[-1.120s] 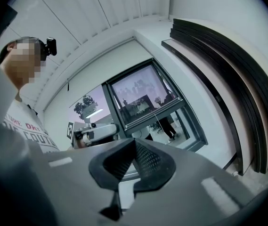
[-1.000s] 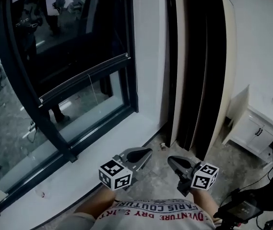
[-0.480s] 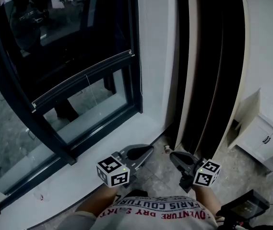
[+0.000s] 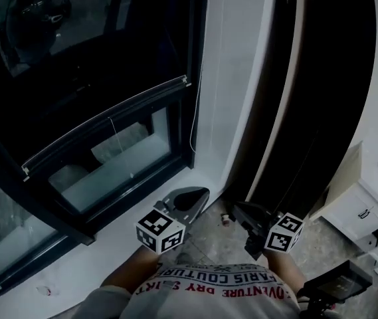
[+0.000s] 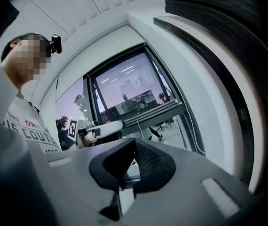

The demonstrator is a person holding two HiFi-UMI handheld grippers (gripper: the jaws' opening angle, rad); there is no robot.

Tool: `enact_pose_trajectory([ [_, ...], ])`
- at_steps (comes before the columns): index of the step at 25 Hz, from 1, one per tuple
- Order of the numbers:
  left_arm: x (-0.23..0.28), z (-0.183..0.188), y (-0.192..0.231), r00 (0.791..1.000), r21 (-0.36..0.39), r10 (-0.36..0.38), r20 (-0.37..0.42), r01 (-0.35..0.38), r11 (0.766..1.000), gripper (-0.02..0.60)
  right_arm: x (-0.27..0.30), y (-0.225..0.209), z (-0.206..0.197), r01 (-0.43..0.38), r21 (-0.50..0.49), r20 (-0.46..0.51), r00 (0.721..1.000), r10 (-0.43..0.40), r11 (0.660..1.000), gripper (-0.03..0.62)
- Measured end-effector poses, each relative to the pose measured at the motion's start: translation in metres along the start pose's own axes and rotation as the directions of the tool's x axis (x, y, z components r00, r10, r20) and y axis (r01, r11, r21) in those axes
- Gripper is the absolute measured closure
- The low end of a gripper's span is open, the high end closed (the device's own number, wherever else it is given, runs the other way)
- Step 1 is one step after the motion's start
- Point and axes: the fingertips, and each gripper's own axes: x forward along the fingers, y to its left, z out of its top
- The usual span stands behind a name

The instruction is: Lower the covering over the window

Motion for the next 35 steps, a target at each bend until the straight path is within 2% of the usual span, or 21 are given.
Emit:
enact_pose_trajectory([
  [3,0.014,0.015,0.047,1.000,-0.036,0.007,0.016,-0.007,0.999,0.578,0.040,-0.027,0.023,0.002,-0.004,0.011,1.000,-0.001,1.000,0.589],
  [7,0.029,0.033,0.088,0.997,-0.003,-0.072,0.027,0.072,0.997,0.580,0.088,-0.058,0.042,0.006,-0.013,0.015,1.000,-0.006,1.000,0.588],
  [11,0.040,0.037,0.116,0.989,0.047,-0.146,-0.031,0.147,0.988,0.580,0.126,-0.070,0.057,-0.034,-0.029,0.036,0.999,0.035,0.999,0.588],
  [15,0.054,0.033,0.139,0.985,0.142,-0.149,-0.092,0.161,0.977,0.580,0.151,-0.090,0.064,-0.028,-0.037,0.052,0.998,0.030,0.999,0.588],
  [18,0.069,0.028,0.154,0.981,0.122,-0.160,-0.110,0.173,0.977,0.580,0.164,-0.109,0.066,-0.030,-0.014,0.056,0.998,0.031,0.999,0.588],
  [24,0.068,0.035,0.165,0.990,0.134,-0.126,-0.063,0.134,0.982,0.580,0.173,-0.113,0.066,-0.031,-0.059,0.026,0.999,0.032,0.998,0.589],
  [28,0.077,0.042,0.194,0.997,0.057,-0.081,-0.009,0.082,0.995,0.580,0.187,-0.134,0.073,-0.028,-0.070,0.019,0.999,0.029,0.997,0.589],
  [31,0.095,0.038,0.217,0.998,0.037,-0.057,-0.029,0.059,0.998,0.580,0.206,-0.165,0.079,-0.035,-0.061,0.003,0.999,0.036,0.998,0.588],
  [35,0.106,0.027,0.230,0.996,0.037,-0.058,-0.072,0.061,0.997,0.578,0.233,-0.193,0.083,-0.032,-0.058,-0.012,0.999,0.032,0.998,0.556],
])
